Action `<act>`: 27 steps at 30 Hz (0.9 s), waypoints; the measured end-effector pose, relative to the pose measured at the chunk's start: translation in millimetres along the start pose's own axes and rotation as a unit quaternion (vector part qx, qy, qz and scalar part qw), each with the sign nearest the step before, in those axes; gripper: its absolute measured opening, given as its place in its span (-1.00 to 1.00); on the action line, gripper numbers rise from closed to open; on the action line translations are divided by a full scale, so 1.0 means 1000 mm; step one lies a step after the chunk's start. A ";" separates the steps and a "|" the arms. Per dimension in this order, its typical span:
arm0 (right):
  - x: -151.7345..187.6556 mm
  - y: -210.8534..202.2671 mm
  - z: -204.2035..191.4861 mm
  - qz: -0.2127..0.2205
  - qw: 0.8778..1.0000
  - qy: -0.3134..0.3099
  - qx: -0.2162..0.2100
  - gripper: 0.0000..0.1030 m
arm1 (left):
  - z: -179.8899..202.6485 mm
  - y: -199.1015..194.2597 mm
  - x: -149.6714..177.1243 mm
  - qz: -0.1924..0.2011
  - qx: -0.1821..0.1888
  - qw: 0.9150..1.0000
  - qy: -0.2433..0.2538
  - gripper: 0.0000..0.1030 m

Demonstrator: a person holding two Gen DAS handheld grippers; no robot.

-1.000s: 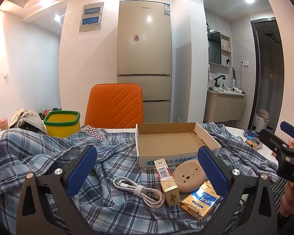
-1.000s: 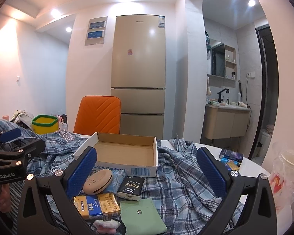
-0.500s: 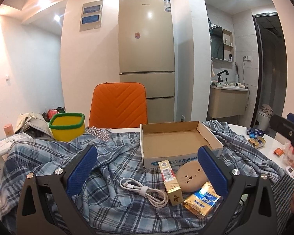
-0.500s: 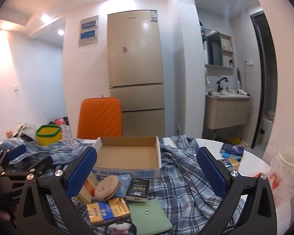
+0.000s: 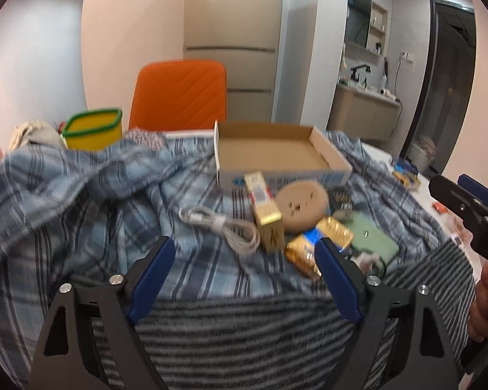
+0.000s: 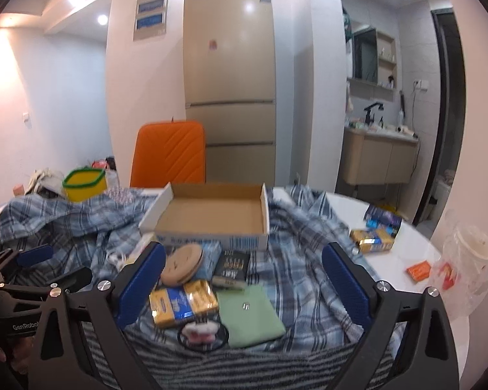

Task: Organize soft objects
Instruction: 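Lower the right gripper onto the white object with black cord and close it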

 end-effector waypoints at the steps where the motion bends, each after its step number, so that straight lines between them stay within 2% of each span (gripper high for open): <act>1: 0.004 0.002 0.000 -0.008 1.000 0.000 -0.003 0.85 | -0.002 0.000 0.003 -0.005 -0.003 1.000 -0.001 0.64; 7: 0.031 0.023 -0.011 -0.070 0.997 -0.003 -0.037 0.69 | -0.005 -0.001 0.022 -0.034 -0.002 0.999 0.003 0.57; 11: 0.041 0.047 -0.022 -0.119 0.988 0.011 -0.100 0.33 | -0.002 0.000 0.025 -0.035 -0.005 0.999 0.012 0.55; 12: 0.044 0.053 -0.025 -0.134 0.984 0.014 -0.113 0.29 | -0.002 0.001 0.024 -0.035 -0.005 0.999 0.011 0.55; 19: 0.056 0.073 -0.047 -0.175 0.977 -0.025 -0.122 0.28 | -0.006 0.004 0.018 -0.032 -0.005 0.999 0.004 0.54; 24: 0.067 0.085 -0.053 -0.206 0.969 -0.028 -0.136 0.01 | -0.007 0.008 0.018 -0.036 -0.008 0.999 0.003 0.54; 27: 0.071 0.090 -0.054 -0.218 0.965 -0.024 -0.144 -0.05 | -0.007 0.008 0.018 -0.034 -0.009 0.999 0.004 0.54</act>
Point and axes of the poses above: each gripper's, at about its wrist camera, not at the fingertips, and y roughly the way its jaws point, z to its right, x to its underside, the point moved 5 cm from there along y, roughly the way its jaws point, and after that the axes turned 11 degrees about -y, right-handed, at the moved point
